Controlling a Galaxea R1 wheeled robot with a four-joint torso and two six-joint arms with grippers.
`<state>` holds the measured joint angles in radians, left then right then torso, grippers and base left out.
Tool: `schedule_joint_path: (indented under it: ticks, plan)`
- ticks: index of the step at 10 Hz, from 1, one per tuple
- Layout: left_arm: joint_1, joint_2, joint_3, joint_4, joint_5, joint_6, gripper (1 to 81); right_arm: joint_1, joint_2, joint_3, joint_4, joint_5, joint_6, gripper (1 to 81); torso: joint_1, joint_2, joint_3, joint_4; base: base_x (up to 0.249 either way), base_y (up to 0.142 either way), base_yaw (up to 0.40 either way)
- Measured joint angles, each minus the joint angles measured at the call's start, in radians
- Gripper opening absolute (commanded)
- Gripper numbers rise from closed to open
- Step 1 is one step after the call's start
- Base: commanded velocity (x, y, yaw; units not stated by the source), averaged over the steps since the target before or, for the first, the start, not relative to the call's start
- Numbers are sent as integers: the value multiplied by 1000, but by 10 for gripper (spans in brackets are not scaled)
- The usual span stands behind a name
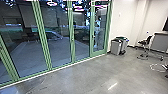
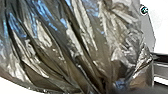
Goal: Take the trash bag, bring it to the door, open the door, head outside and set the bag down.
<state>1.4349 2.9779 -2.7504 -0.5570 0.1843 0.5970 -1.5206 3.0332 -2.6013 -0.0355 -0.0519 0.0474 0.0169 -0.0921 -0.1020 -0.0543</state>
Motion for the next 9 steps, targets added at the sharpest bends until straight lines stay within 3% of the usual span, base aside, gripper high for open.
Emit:
schedule_joint_path:
  ticks: [9]
  plan:
    - [1,0,0,0,0,0,10,0,0,-2,-1,0,0,811,0,0,0,0,153,-69,0]
